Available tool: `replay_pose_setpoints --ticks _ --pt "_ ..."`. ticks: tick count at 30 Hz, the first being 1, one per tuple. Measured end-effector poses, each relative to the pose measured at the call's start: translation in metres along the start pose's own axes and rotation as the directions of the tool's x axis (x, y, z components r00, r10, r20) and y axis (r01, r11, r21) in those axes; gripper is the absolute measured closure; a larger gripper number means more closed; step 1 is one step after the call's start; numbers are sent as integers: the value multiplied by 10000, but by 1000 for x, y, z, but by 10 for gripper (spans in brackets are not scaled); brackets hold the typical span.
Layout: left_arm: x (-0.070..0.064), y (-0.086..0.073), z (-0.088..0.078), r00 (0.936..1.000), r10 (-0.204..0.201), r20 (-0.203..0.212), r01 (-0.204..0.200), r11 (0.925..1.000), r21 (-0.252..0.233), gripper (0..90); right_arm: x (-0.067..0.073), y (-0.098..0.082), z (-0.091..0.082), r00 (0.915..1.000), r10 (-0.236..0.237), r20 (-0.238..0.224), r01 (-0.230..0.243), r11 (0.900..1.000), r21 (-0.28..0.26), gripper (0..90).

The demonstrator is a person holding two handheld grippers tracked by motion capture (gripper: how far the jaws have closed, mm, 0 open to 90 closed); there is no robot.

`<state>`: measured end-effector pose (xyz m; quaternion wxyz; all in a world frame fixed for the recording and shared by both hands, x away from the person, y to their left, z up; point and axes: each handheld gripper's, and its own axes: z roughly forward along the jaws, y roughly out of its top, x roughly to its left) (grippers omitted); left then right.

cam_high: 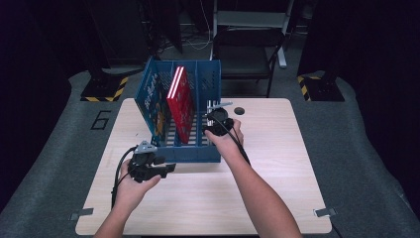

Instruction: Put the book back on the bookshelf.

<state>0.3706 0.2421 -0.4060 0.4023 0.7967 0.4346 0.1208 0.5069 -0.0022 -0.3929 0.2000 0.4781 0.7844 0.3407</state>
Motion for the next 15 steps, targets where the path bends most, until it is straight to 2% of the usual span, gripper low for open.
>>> replay_pose_setpoints --ticks 6,8,9,13,15 --pt "-1 0 0 10000 6 49 -6 10000 43 466 0 0 6 9998 136 158 -138 9998 160 477" --pt "-1 -1 1 10000 30 -60 -30 10000 -72 466 0 0 8 9997 127 213 -131 9998 162 483" --pt "-1 0 1 10000 52 35 -52 10000 59 466 0 0 8 9997 137 214 -141 9997 191 491" --pt "-1 0 2 10000 52 30 -52 10000 81 466 1 1 10 9988 309 368 -315 9994 167 547" --pt "-1 0 2 9999 111 22 -111 9999 111 466 3 3 10 9983 220 535 -232 9995 215 567"
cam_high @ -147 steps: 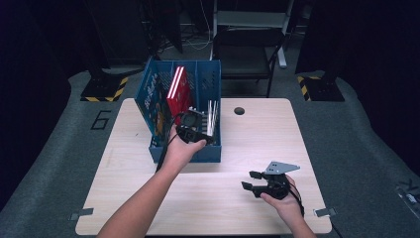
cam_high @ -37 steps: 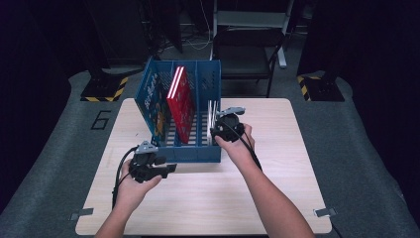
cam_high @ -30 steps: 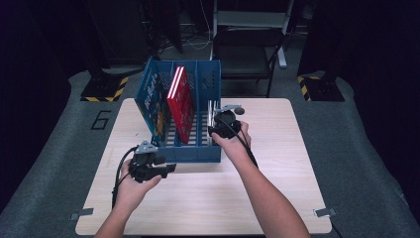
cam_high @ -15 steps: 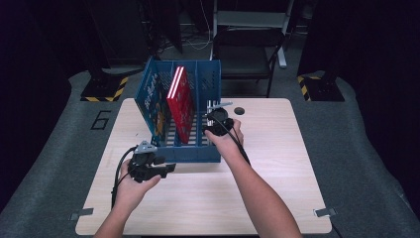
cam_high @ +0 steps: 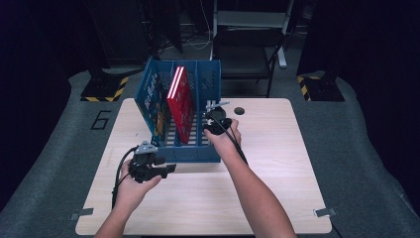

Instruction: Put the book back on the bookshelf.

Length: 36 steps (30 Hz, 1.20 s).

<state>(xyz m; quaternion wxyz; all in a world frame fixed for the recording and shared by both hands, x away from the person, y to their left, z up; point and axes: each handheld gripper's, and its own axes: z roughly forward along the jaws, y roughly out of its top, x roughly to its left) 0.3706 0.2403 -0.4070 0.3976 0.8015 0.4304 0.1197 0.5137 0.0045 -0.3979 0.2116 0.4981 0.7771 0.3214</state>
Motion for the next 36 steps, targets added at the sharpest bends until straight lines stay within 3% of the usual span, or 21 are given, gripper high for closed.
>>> replay_pose_setpoints --ticks 5,20,30,36 --pt "0 0 0 10000 -18 -15 17 10000 -10 466 4 3 2 9992 66 390 -70 9999 97 624" --pt "1 0 -1 10000 -37 -8 37 10000 -60 466 11 11 8 9953 135 954 -205 9972 725 757" --pt "3 0 -2 10000 78 -40 -78 10000 21 466 14 14 10 9932 175 1151 -261 9969 739 766" --pt "3 -1 -2 10000 -21 -24 21 10000 -17 466 12 16 10 9897 655 1277 -753 9944 740 768"
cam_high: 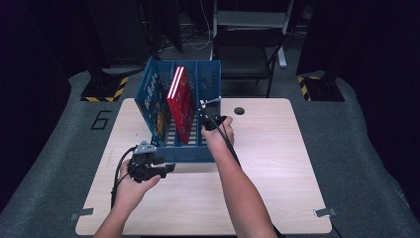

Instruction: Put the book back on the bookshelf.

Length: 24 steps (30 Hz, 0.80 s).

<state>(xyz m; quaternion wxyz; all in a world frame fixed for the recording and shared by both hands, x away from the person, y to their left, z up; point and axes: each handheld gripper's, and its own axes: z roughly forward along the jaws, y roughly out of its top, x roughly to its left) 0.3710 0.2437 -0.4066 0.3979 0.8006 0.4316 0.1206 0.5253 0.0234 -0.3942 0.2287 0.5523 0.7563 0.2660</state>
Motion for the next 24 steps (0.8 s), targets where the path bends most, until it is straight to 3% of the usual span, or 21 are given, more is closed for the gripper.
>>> replay_pose_setpoints --ticks 10,24 --pt "1 0 -1 9999 -130 -25 129 9998 -126 466 -8 7 2 9967 784 -194 -786 9969 -81 769" --pt "4 -1 -2 9999 -142 -64 141 9997 -190 466 -9 17 6 9922 1222 -250 -1230 9919 -329 769"
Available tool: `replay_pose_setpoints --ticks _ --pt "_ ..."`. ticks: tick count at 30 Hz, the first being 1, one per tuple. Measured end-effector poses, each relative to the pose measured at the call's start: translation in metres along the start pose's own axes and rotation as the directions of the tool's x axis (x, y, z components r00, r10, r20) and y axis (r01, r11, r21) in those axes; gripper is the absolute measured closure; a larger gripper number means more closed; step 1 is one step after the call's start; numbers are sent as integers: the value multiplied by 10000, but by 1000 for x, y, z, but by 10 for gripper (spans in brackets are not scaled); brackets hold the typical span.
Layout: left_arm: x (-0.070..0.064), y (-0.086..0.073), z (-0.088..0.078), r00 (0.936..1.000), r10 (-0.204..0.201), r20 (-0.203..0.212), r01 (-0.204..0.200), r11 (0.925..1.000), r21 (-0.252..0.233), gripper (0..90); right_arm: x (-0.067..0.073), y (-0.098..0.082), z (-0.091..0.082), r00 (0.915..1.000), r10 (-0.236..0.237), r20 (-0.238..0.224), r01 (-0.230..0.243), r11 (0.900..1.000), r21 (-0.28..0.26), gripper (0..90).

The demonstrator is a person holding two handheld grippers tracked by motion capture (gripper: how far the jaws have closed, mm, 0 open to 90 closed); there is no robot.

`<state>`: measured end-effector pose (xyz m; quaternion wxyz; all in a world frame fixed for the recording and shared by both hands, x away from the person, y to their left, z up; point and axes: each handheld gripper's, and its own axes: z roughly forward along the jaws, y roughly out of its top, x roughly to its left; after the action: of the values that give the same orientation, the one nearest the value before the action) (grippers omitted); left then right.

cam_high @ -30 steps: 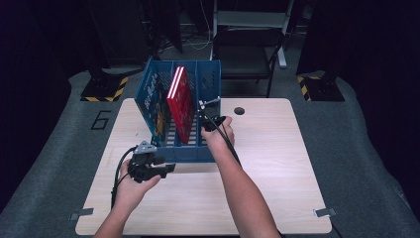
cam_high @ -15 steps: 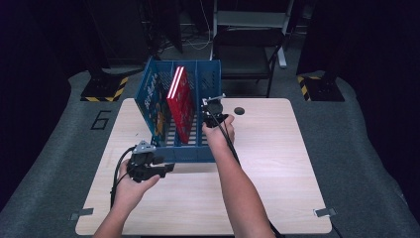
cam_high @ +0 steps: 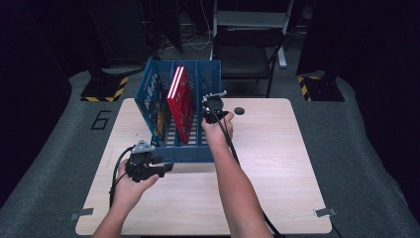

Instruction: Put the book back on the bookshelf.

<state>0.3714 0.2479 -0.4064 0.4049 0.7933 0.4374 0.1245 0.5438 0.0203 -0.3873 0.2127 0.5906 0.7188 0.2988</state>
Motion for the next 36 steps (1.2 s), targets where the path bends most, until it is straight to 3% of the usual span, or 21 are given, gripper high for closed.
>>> replay_pose_setpoints --ticks 6,11,15,20,27,36 --pt "1 0 -1 10000 47 46 -47 9999 132 466 1 4 3 9999 159 -46 -159 9998 -124 769" --pt "0 0 -2 9999 -92 45 92 10000 -24 467 0 9 4 9969 731 -275 -739 9969 -271 769" --pt "2 -1 -3 9999 137 72 -138 9998 158 467 3 10 8 9971 745 -160 -750 9965 -359 769" --pt "3 -1 -4 10000 33 -12 -33 10000 41 467 4 11 14 9955 942 -136 -947 9942 -501 769" --pt "4 -2 -4 10000 -46 -3 46 10000 73 467 4 17 16 9906 1352 -214 -1366 9866 -890 769" --pt "3 -2 -5 10000 -73 -7 73 10000 13 467 12 17 22 9911 1332 -53 -1331 9871 -893 768"
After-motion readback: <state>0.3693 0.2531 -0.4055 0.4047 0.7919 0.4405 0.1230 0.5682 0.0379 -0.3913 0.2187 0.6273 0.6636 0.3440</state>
